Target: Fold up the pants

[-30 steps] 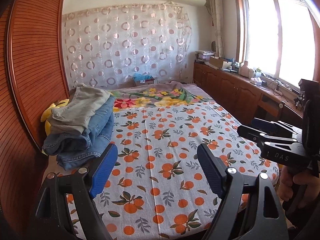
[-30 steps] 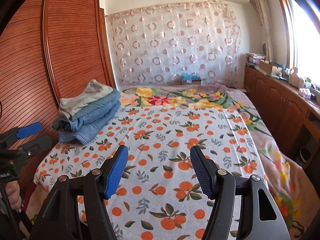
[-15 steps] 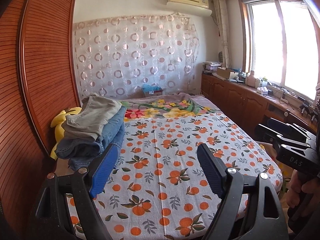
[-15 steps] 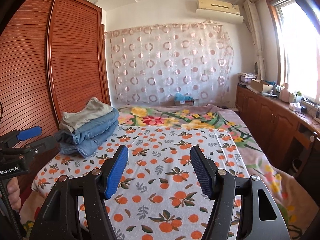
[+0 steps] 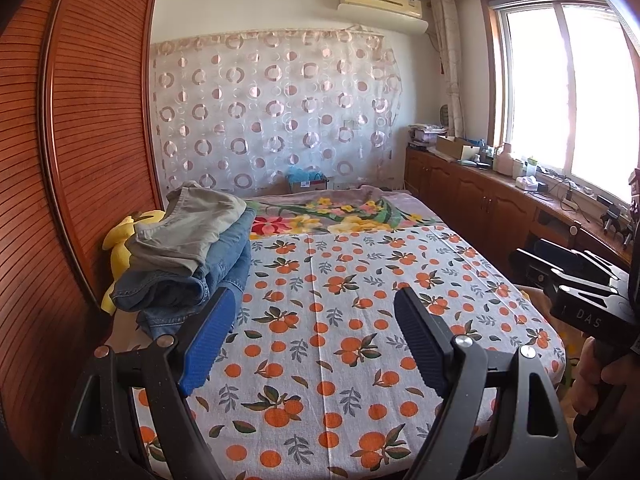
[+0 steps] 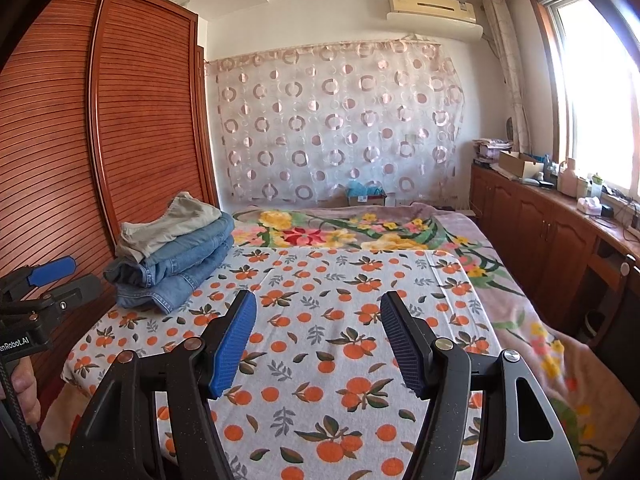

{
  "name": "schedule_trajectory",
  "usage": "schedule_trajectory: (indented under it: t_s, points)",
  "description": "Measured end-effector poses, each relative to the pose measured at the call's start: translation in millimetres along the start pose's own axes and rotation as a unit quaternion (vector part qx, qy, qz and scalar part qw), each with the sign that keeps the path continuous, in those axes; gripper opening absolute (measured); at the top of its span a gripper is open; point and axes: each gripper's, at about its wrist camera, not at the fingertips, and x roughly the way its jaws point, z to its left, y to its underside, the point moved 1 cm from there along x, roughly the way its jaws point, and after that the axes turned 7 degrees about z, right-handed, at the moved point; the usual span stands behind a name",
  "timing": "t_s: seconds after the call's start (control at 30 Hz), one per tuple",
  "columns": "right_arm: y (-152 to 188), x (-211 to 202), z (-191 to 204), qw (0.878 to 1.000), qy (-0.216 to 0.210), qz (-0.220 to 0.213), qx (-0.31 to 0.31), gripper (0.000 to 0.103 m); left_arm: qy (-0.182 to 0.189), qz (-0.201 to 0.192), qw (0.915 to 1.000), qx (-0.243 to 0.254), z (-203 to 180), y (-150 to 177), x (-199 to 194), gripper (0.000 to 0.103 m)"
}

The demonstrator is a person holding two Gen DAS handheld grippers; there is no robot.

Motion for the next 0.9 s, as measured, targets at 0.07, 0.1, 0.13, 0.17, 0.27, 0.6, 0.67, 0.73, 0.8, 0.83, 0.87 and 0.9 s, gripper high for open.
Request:
schedule_trajectory:
  t_s: [0.07, 0.1, 0.13, 0.17, 0.27, 0.6, 0.67, 0.73, 0.8, 0.83, 0.87, 0.9]
  points:
    - [0.0, 0.6, -0.2, 1.0, 0.0, 0.0, 0.0, 0.067, 0.001, 0.0, 1.0, -0.001, 0.2, -0.4, 0.3, 0.082]
    - [2.0, -1.3, 0.3, 1.0, 0.0, 0.0, 0.0, 0.067, 0.001, 0.0, 1.0, -0.001, 0.3, -0.2, 0.2, 0.082]
    - [1.3, -0.9, 0.2, 1.0, 0.0, 0.001, 0.0, 0.067, 0.001, -0.001, 1.0, -0.001, 0.5, -0.1, 0.0, 0.082]
    - [1.2, -1.0, -0.1, 1.0, -0.001, 0.001, 0.0, 0.067, 0.001, 0.0, 1.0, 0.0, 0.3, -0.3, 0.4, 0.082]
    - [2.0, -1.1, 0.0, 1.0, -0.001, 0.001, 0.001, 0.067, 0.002, 0.0, 1.0, -0.001, 0.3, -0.2, 0.4, 0.082]
    - [1.9, -0.7, 1.7, 1.0, -0.002, 0.0, 0.0, 0.067, 0.001, 0.0, 1.0, 0.0, 0.4, 0.4, 0.3, 0.082]
    - [1.4, -0.5, 2.0, 1.0, -0.001, 0.0, 0.0, 0.067, 0.002, 0.0, 1.0, -0.001, 0.2, 0.5, 0.4, 0.082]
    - [2.1, -0.5, 1.7, 1.0, -0.001, -0.001, 0.0, 0.067, 0.002, 0.0, 1.0, -0.001, 0.1, 0.3, 0.0, 0.082]
    - [2.7, -0.5, 1.6, 1.0, -0.001, 0.0, 0.001, 0.067, 0.003, 0.001, 1.0, 0.0, 0.4, 0.6, 0.1, 0.082]
    - [2.8, -0.5, 1.7, 1.0, -0.001, -0.001, 0.001, 0.067, 0.002, 0.0, 1.0, -0.001, 0.1, 0.5, -0.1, 0.082]
    - [2.5, -0.4, 1.7, 1.0, -0.001, -0.001, 0.001, 0.067, 0.002, 0.0, 1.0, -0.001, 0.0, 0.4, 0.0, 0.082]
    - [2.7, -0.5, 1.4, 1.0, -0.002, 0.0, 0.001, 0.067, 0.002, 0.0, 1.0, -0.001, 0.1, 0.5, -0.1, 0.082]
